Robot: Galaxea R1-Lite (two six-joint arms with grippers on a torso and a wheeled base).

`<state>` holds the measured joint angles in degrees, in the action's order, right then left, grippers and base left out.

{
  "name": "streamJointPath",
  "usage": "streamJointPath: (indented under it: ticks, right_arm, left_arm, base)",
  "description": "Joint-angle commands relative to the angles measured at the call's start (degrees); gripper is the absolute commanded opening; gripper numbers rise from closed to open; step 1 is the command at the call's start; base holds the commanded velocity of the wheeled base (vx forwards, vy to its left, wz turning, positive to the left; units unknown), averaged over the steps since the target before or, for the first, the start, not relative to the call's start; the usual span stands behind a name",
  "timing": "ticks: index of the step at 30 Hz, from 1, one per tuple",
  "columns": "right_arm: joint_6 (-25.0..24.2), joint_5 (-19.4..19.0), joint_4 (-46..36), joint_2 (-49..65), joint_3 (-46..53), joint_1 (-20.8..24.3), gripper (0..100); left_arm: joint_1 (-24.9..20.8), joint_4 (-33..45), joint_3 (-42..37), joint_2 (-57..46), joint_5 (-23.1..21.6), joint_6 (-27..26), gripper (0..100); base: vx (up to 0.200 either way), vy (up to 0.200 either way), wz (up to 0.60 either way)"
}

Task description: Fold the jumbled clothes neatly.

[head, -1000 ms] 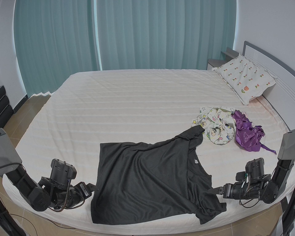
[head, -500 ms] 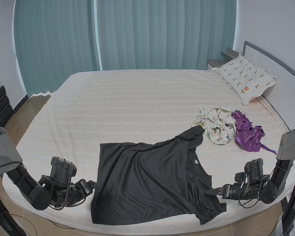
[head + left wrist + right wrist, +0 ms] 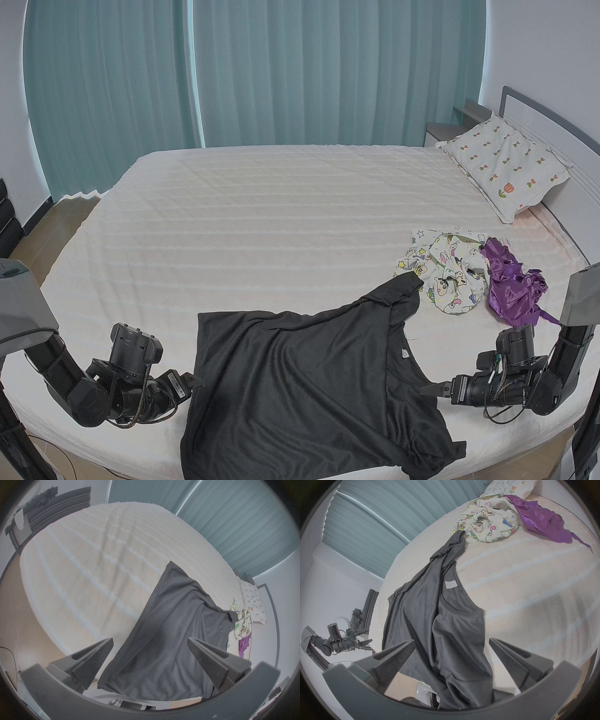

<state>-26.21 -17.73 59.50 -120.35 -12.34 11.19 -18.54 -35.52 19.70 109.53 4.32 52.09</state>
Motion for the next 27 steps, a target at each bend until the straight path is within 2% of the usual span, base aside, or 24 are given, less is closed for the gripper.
streamJointPath:
  ticks: [1, 20, 27]
  right_arm:
    - [0.02, -0.03, 0.0, -0.33, 0.03, 0.06, 100]
    - [0.11, -0.03, -0.09, -0.42, 0.3, 0.06, 100]
    - [0.11, -0.03, -0.09, -0.68, 0.3, 0.15, 100]
  left_arm:
    - [0.0, 0.02, 0.25, 0.86, -0.01, 0.03, 100]
    - [0.0, 0.02, 0.69, 0.51, -0.36, 0.2, 100]
    - [0.44, 0.37, 1.92, 0.77, -0.36, 3.1, 100]
  base:
    - [0.0, 0.0, 0.0]
    - [0.0, 0.0, 0.0]
    - [0.0, 0.029, 0.0]
